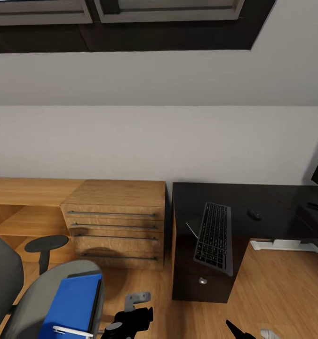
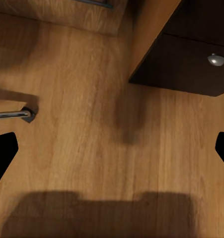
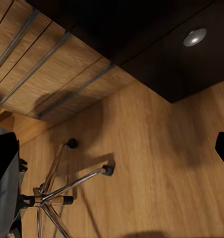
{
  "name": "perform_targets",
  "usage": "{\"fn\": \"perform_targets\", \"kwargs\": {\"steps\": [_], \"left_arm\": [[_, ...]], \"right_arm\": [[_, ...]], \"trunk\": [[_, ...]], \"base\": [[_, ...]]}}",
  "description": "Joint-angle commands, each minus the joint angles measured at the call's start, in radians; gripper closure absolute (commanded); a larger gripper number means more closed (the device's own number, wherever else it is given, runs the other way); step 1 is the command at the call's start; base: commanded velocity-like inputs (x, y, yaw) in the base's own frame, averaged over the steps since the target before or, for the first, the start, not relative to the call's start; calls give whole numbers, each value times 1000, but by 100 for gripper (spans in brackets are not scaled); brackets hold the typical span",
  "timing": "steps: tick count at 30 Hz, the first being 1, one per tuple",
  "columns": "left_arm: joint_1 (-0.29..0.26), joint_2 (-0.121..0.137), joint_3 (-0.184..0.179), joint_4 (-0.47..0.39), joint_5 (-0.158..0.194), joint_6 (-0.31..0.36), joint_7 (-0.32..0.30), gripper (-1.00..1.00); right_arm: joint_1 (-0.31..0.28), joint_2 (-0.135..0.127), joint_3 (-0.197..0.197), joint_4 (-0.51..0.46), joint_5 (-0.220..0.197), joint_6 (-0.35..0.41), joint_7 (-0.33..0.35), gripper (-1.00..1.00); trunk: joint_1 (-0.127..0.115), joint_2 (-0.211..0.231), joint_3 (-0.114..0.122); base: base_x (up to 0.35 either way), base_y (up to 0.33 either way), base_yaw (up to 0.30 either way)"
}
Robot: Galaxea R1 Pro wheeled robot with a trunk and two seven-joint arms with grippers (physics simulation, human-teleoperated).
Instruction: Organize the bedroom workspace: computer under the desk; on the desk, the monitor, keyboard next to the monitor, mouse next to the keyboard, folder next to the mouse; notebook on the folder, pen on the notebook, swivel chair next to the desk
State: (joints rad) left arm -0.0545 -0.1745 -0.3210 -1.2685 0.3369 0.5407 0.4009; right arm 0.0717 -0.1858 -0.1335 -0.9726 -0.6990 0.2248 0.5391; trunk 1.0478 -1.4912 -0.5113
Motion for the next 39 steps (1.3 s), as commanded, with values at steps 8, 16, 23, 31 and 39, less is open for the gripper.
{"fn": "perform_targets", "kwargs": {"steps": [8,16,23,31,39], "left_arm": [[-1,0,-7,-2,10,2,13,-100],[-1,0,-9,-2,10,2,13,-100],[-1,0,-6,-3,9,2,14,-100],[-1,0,-2,-41,10,6,13,-100],[-1,0,0,-69,10,17,13,-100]], "right_arm": [[0,2,4,-1,-11,4,0,-100],[0,2,1,-2,-14,3,6,-100],[0,67,5,-103,-18,-25,6,-100],[-2,103,3,-269,-152,-17,3,-100],[-72,122,6,-304,-374,75,-87,-100]], "trunk": [[31,-57,-27],[61,-113,-54],[88,-162,-76],[119,-218,-101],[150,-274,-126]], "base": [[0,0,0],[0,0,0],[0,0,0],[0,0,0],[0,0,0]]}}
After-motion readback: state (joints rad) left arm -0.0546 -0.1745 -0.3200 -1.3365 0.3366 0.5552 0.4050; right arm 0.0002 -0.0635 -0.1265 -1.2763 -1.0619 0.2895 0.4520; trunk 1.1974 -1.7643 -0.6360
